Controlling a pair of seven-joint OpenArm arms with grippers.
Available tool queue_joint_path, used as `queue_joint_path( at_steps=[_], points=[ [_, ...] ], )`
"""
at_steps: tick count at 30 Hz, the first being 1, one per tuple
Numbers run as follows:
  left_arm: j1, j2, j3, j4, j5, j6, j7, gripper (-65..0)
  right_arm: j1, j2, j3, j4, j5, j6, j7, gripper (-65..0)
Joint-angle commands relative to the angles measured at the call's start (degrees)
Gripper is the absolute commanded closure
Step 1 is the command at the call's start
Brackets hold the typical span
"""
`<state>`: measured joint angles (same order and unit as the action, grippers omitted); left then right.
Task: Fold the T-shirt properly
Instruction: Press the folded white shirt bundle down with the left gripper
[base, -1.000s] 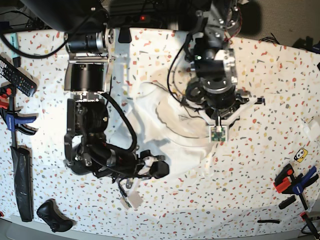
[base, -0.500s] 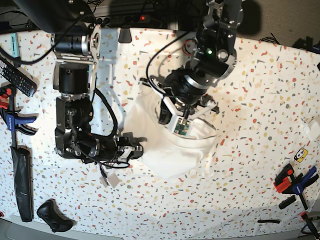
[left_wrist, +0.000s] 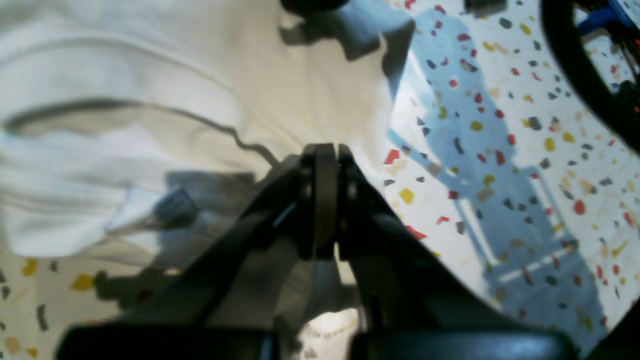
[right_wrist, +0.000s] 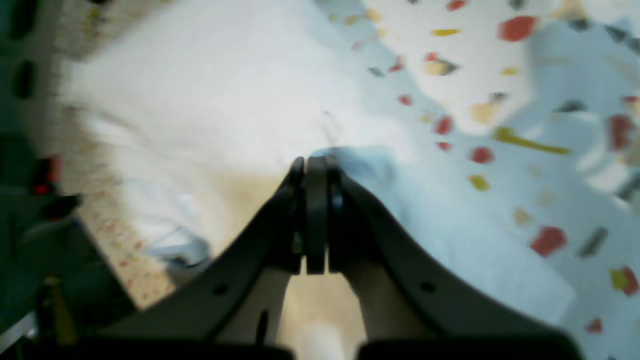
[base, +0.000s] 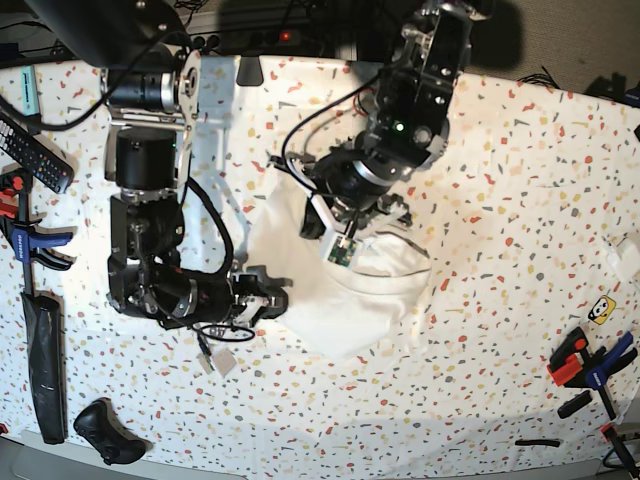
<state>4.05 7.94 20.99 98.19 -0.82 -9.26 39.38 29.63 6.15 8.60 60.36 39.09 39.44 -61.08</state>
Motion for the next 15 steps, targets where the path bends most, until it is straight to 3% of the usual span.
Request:
queue_joint_path(
  at_steps=[1, 4, 8, 15],
  points=[
    [-1.2, 0.6, 0.1, 0.2, -0.1, -0.4, -0.3, 0.0, 3.3, 0.0, 0.0, 1.0, 3.6, 0.6, 1.4, 0.0],
    [-1.4, 0.6, 0.1, -1.5, -0.3, -0.4, 0.0, 0.0, 6.4, -0.7, 0.0, 1.0, 4.7, 0.6, 1.5, 0.0],
    [-1.3, 0.6, 0.1, -3.5, -1.0, -0.4, 0.0, 0.0, 9.5, -3.6, -0.1, 0.9, -3.9, 0.6, 3.4, 0.0],
    [-1.4, 0.6, 0.1, -4.1, -1.2, -0.4, 2.8, 0.0, 10.7, -5.7, -4.6, -8.9, -15.1, 0.6, 13.3, 0.0]
  ],
)
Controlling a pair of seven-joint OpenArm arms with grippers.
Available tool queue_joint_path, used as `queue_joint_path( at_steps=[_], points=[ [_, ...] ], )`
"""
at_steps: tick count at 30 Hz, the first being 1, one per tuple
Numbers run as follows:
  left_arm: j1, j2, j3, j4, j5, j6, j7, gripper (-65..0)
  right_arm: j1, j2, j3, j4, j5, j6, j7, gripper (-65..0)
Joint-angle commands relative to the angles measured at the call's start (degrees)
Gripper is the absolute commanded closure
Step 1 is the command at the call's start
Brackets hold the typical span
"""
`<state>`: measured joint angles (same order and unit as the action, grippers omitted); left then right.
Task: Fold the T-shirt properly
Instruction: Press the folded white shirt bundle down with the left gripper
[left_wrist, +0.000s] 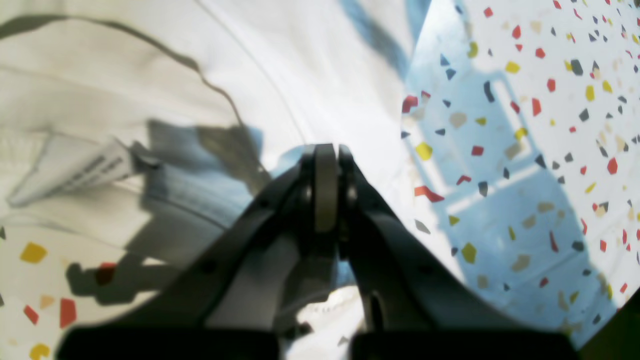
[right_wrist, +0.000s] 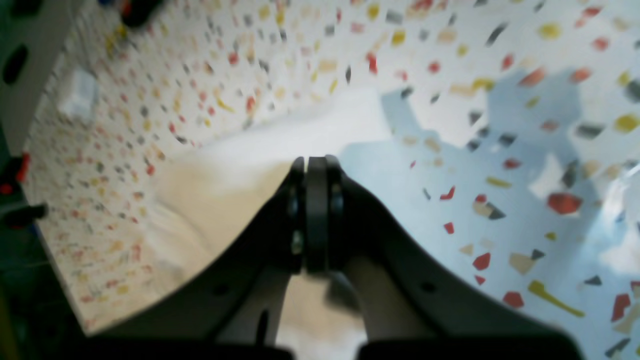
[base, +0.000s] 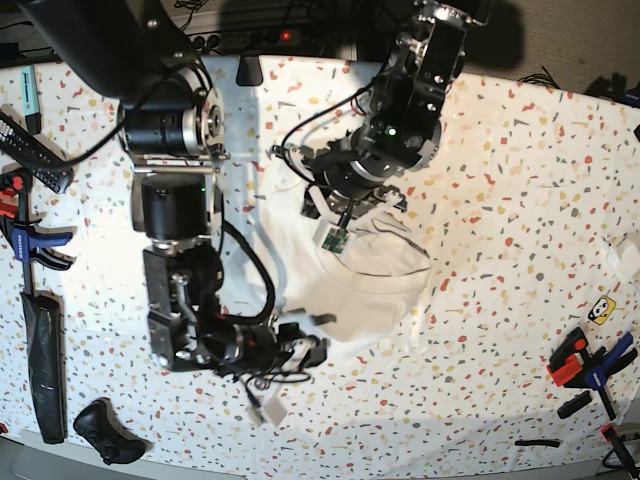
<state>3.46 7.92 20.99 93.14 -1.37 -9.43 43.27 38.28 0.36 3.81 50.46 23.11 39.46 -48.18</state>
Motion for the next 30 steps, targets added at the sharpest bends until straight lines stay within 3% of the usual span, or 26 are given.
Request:
queue_joint_path(
  at_steps=[1, 4, 8, 12, 19, 25, 30],
  points=[
    [-0.8, 0.6, 0.1, 1.0, -0.6, -0.2, -0.9, 0.0, 2.0, 0.1, -0.1, -1.5, -0.8, 0.5, 2.6, 0.0],
    [-0.8, 0.6, 0.1, 1.0, -0.6, -0.2, -0.9, 0.0, 2.0, 0.1, -0.1, -7.2, -5.0, 0.5, 6.4, 0.0],
    [-0.8, 0.7, 0.1, 1.6, -0.9, -0.2, -0.8, 0.0, 2.4, 0.2, -0.1, -8.3, -6.9, 0.5, 6.5, 0.0],
    [-0.8, 0.7, 0.2, 5.4, -5.5, -0.6, 0.7, 0.0, 5.0, 0.2, -0.1, -8.3, -6.4, 0.5, 5.9, 0.0],
    [-0.1, 0.7, 0.2, 11.2, -14.6, -8.7, 2.6, 0.0, 8.7, 0.2, -0.1, -8.3, -6.4, 0.5, 4.9, 0.0],
    [1.2, 0.7, 3.9, 5.0, -12.2, -10.1, 1.0, 0.0, 8.2, 0.1, -0.1, -8.3, -7.1, 0.5, 6.1, 0.0],
    [1.0, 0.7, 5.4, -0.5, -8.8, -9.9, -4.2, 0.0, 8.2, 0.3, -0.1, -8.3, -15.5, 0.5, 9.4, 0.0]
  ],
)
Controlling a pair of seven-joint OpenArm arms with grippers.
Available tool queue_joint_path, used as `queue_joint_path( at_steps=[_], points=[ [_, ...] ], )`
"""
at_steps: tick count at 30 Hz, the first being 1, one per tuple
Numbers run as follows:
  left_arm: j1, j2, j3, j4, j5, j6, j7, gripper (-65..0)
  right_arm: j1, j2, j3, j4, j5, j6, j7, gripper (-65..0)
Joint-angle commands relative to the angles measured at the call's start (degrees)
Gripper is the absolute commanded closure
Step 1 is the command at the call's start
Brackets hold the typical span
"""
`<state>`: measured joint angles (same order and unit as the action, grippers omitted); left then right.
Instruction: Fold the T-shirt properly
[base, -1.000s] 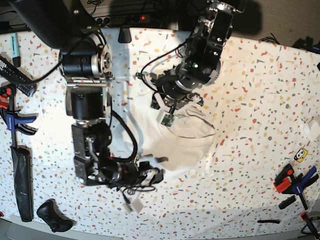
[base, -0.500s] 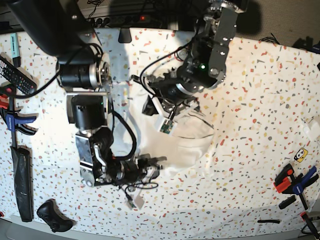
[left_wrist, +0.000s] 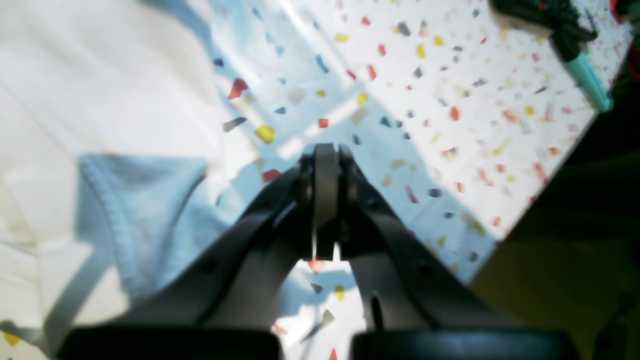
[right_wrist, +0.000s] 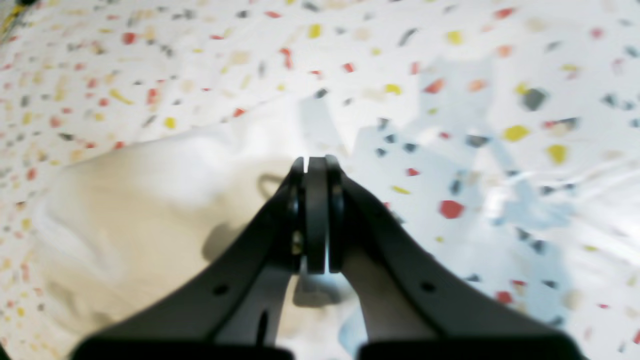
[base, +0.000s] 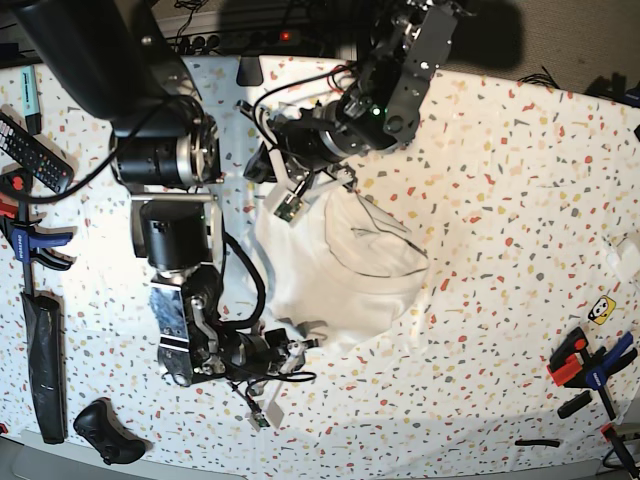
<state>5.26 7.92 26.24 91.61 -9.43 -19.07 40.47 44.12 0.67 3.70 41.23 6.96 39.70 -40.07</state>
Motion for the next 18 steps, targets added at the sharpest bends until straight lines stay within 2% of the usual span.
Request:
queue_joint_path(
  at_steps=[1, 4, 9, 15, 16, 18],
  points=[
    [-0.8, 0.7, 0.0, 0.7, 0.6, 0.5, -2.9, 0.0, 2.2, 0.2, 0.0, 0.9, -0.1, 0.0, 1.5, 0.0],
    [-1.3, 0.7, 0.0, 0.6, 5.1, 4.8, -6.1, 0.0, 1.7, 0.2, 0.0, 0.9, -1.7, -1.4, 1.5, 0.0],
    [-3.3, 0.6, 0.0, -0.3, 9.6, 5.8, -5.8, 0.0, 1.1, 0.1, 0.0, 0.9, -3.8, -1.5, -2.5, 0.0],
    [-6.5, 0.6, 0.0, -8.1, 9.8, 5.8, -6.6, 0.0, 0.1, 0.5, 0.0, 0.9, -6.5, -1.7, -4.5, 0.0],
    [-7.2, 0.6, 0.0, -9.9, 10.6, 6.2, -7.3, 0.0, -0.2, 0.7, 0.0, 0.9, -6.6, -1.8, -4.7, 0.0],
    [-8.6, 0.6, 0.0, -13.3, 12.7, 9.3, -7.9, 0.0, -0.7, 1.1, 0.0, 0.9, -6.6, -2.0, -5.6, 0.0]
  ],
)
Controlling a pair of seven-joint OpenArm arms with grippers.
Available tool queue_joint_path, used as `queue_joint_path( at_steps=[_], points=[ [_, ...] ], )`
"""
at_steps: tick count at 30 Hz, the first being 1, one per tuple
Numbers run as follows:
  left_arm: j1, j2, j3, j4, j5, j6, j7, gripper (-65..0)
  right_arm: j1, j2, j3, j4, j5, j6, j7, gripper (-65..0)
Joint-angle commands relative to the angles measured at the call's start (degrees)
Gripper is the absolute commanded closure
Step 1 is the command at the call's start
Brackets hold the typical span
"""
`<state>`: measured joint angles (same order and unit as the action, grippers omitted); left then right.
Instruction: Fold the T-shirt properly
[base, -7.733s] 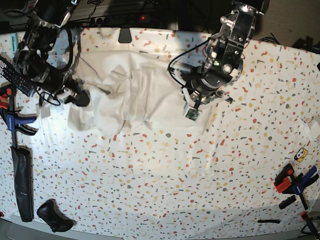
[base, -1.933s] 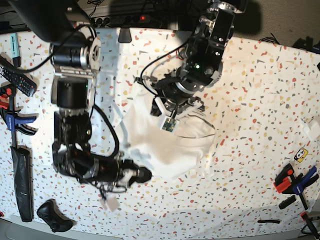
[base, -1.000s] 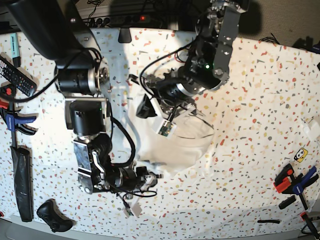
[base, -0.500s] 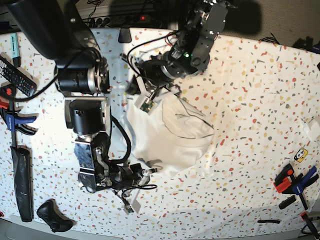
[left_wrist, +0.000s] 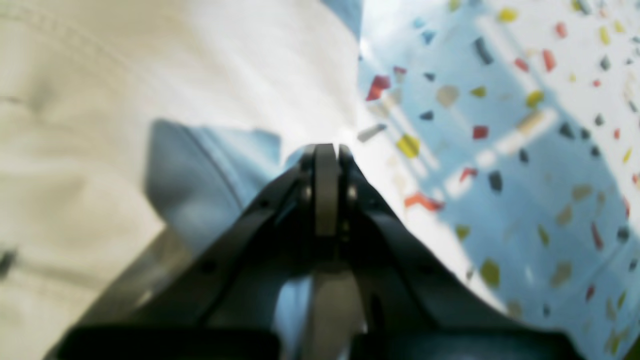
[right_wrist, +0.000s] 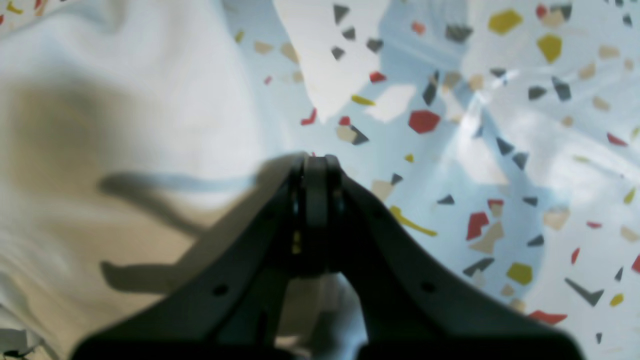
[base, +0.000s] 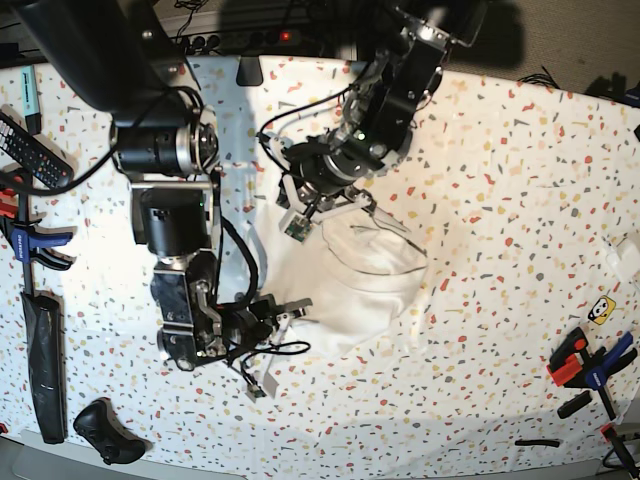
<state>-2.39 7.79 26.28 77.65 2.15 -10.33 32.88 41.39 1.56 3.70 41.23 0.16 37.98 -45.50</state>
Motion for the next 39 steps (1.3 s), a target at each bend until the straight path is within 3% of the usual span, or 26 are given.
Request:
queue_joint_path(
  at_steps=[1, 4, 12, 19, 24, 28, 31, 34, 39],
  points=[
    [-1.7, 0.7, 0.0, -0.7, 2.3, 2.7, -0.1, 0.0, 1.7, 0.3, 0.0, 0.9, -0.2, -0.3, -0.6, 0.0],
    [-3.8, 0.4, 0.0, -3.0, 4.7, 7.6, 1.8, 0.0, 1.0, 1.4, 0.0, 0.9, -0.2, -0.3, -3.5, 0.0],
    [-8.7, -3.0, 0.0, -3.0, 8.3, 14.0, 3.3, 0.0, -0.2, 4.3, 0.0, 0.9, 5.1, -0.3, -10.7, 0.0],
    [-13.6, -3.5, 0.0, -3.0, 4.5, 12.2, -3.0, 0.0, -1.5, 3.0, 0.0, 0.9, 10.2, 1.3, -13.2, 0.0],
    [-17.6, -3.4, 0.0, -3.0, 3.4, 10.7, -3.3, 0.0, -1.6, 1.6, 0.0, 0.9, 11.8, 1.3, -13.9, 0.0],
    [-20.1, -3.4, 0.0, -3.0, 3.7, 11.0, 1.7, 0.0, -1.6, 0.2, 0.0, 0.9, 13.8, 2.0, -15.4, 0.0],
    [-21.4, -3.4, 0.0, -2.9, 3.8, 15.5, 7.2, 0.0, -1.2, 0.3, 0.0, 1.0, 11.2, 2.0, -13.4, 0.0],
    [-21.6, -2.9, 0.0, -2.9, 3.7, 16.1, 8.7, 0.0, -0.4, 1.8, 0.0, 1.8, 8.0, 0.5, -13.1, 0.0],
    [-21.5, 0.5, 0.0, -2.9, 3.4, 14.6, 9.2, 0.0, 1.9, 6.0, 0.0, 3.5, 7.9, -0.6, -13.0, 0.0]
  ],
)
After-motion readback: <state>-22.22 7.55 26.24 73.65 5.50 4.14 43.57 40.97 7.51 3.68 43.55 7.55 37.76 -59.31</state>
